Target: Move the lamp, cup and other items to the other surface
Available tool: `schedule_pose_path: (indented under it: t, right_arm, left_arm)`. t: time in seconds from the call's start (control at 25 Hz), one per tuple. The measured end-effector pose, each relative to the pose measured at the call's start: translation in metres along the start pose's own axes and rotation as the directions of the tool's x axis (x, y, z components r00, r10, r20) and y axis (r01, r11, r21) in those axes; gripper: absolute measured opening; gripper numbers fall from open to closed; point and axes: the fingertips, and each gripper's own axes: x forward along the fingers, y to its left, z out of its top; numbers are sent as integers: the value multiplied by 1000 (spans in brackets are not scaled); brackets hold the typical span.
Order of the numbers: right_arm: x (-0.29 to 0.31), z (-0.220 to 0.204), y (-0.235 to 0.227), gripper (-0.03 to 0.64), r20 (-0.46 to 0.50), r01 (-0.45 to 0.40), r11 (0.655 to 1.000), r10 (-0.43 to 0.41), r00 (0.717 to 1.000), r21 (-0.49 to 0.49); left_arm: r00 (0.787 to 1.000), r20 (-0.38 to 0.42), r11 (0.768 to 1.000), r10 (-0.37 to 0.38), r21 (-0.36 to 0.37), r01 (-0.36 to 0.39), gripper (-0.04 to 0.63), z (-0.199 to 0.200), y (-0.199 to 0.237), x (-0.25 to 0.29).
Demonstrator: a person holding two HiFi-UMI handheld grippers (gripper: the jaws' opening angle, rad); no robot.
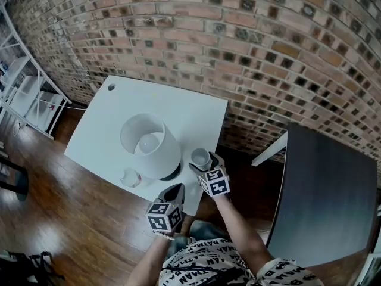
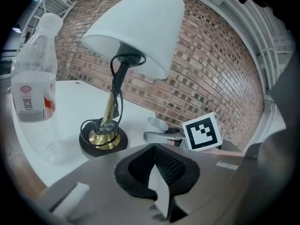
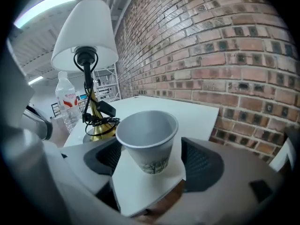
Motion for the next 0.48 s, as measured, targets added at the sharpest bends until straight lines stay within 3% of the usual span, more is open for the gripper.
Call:
schedule_pose_path:
  t: [0.08, 0.24, 0.48]
  right_arm:
    - [3, 2, 1, 365, 14, 2, 1000, -2, 1000, -4]
    - [8, 3, 2, 365, 10, 0, 1000, 0, 1000, 6]
    - [-2, 11, 4, 347, 23, 9, 1000, -9, 1000, 7]
  left_arm:
    - [1000, -1, 1000, 4, -2, -4, 0, -1, 2, 0]
    - [1000, 0, 999, -20, -30, 20, 0, 2, -1, -3]
    - [1000, -2, 1000, -2, 6, 2, 0, 5, 4, -8]
